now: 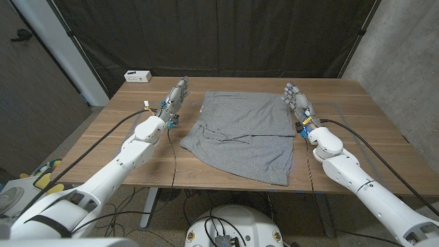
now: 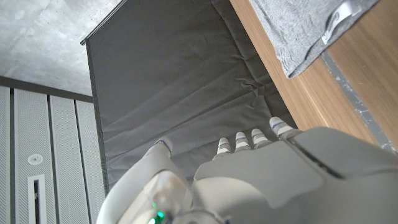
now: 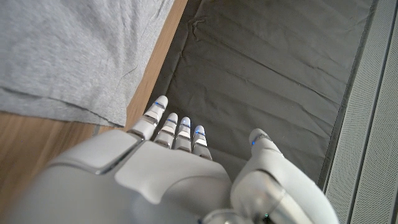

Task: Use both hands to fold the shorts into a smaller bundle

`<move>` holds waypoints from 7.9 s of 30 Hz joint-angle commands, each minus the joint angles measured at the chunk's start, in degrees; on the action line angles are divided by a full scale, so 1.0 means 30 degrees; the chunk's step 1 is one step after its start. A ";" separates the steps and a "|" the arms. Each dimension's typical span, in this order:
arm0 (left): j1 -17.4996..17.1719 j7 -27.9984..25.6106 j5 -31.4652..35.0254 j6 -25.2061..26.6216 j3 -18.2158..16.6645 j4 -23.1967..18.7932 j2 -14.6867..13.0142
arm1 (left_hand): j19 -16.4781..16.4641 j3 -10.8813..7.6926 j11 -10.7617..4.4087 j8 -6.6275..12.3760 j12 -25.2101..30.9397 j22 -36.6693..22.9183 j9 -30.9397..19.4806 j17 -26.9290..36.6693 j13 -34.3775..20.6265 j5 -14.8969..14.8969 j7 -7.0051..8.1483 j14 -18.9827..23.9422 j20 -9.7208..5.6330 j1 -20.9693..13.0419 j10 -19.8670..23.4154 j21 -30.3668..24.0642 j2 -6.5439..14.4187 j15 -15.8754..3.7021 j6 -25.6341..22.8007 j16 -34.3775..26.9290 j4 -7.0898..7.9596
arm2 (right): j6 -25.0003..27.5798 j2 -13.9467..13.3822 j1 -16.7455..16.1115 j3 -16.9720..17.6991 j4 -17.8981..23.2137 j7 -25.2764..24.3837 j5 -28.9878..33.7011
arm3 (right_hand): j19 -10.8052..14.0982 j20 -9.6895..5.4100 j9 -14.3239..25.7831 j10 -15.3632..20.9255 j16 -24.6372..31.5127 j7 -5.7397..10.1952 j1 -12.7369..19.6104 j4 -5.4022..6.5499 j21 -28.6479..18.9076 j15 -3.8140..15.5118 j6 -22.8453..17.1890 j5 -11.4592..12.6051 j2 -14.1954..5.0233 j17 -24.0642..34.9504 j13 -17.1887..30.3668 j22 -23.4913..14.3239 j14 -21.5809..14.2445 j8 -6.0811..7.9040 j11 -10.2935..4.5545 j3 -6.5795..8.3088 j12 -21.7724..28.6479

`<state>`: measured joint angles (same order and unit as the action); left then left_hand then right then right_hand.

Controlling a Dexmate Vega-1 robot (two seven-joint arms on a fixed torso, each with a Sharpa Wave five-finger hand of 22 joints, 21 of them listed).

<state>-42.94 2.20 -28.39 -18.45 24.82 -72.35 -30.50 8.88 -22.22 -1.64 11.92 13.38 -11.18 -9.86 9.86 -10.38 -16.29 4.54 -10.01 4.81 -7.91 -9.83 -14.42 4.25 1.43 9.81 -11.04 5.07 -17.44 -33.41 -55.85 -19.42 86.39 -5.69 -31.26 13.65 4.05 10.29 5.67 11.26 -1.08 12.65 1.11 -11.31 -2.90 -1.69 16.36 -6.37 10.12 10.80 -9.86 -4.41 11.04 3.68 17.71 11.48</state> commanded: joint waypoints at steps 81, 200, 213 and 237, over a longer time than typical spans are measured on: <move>-1.1413 -0.7115 1.4163 0.8544 -0.4813 -1.7317 -0.8908 | -0.0360 -0.0069 -0.0714 -0.0238 0.0034 -0.0108 -0.0104 0.0037 -0.0154 0.1625 0.0396 0.0104 0.1018 -0.2559 0.2245 0.0265 -0.0303 -0.0003 -0.1384 0.0172 -0.2875 | 1.6681 -0.8467 -1.0302 0.2322 1.7608 -0.5756 1.5528 | 0.0697 0.0267 0.0109 0.1121 0.0313 0.1002 0.3947 -0.2500 -0.0194 0.0703 -0.0872 -0.1767 -0.1198 0.0213 0.0105 -0.0107 -0.1566 0.0079 -0.0636 0.1971 0.0086; -1.2961 -0.1508 2.4520 1.9233 -0.2185 -2.0770 -1.2994 | -0.5601 -0.1109 -0.2109 0.0770 0.0503 -0.0001 -0.0162 -0.0021 -0.0177 0.0805 0.0950 0.4945 0.0459 -1.0464 0.8657 -0.0687 -0.1742 -0.0965 -0.8734 -0.0112 -0.5220 | 3.0632 -0.9523 -0.4011 -1.4259 2.0996 -0.0907 2.6056 | 0.3478 -0.0001 0.0139 0.6463 0.1771 0.0785 0.7813 -0.3779 -0.0578 0.2914 -0.6065 -0.1173 0.0916 0.0425 0.0254 -0.0136 -0.7154 0.0862 -0.0845 0.1442 0.0933; -1.1681 -0.1516 2.8286 1.9809 0.0114 -1.9648 -1.2290 | -0.6423 -0.0847 -0.2585 0.0634 0.0524 -0.0121 -0.0241 0.0021 -0.0290 0.0608 0.1305 0.5999 0.0286 -1.1997 0.9642 -0.0959 -0.2402 -0.1500 -0.9159 -0.0225 -0.5064 | 3.1071 -0.8482 -0.3657 -1.5361 1.9480 0.2267 3.0313 | 0.3728 -0.0423 0.0177 0.7161 0.2131 0.1266 0.9683 -0.3897 -0.0518 0.3627 -0.7394 -0.0620 0.1821 0.0737 0.0378 -0.0171 -0.7864 0.0986 -0.1344 0.1154 0.1062; -0.9434 -0.2422 3.0240 1.7394 0.2121 -1.6244 -0.9851 | -0.7405 -0.0007 -0.3464 0.0271 0.0266 -0.0293 -0.0357 0.0051 -0.0393 0.0255 0.2566 0.7415 0.0208 -1.3950 1.0813 -0.1369 -0.2258 -0.2344 -0.9877 -0.0218 -0.4474 | 2.8506 -0.6270 -0.6935 -1.1468 1.8039 0.7964 3.5842 | 0.4357 -0.0879 0.0198 0.8407 0.3319 0.1657 1.2188 -0.3614 -0.0632 0.4313 -0.8870 0.0070 0.1391 0.1707 0.0621 -0.0234 -0.9229 0.0980 -0.1678 0.0969 0.1497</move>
<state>-74.13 -3.44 61.16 36.97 28.78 -125.13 -62.99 -12.71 -22.73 -12.07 13.07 14.40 -11.87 -10.81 9.75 -11.35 -15.08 11.99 11.76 5.33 -49.20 22.33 -18.24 -2.71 -2.27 -19.98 -11.27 -8.49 71.96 -55.73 -71.93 -59.61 142.61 10.06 68.50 26.15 1.50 10.82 30.21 20.66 3.71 48.18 -10.02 -13.03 2.95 -27.55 15.92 -2.17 14.70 12.41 -10.28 -31.36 13.67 -1.43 20.56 15.48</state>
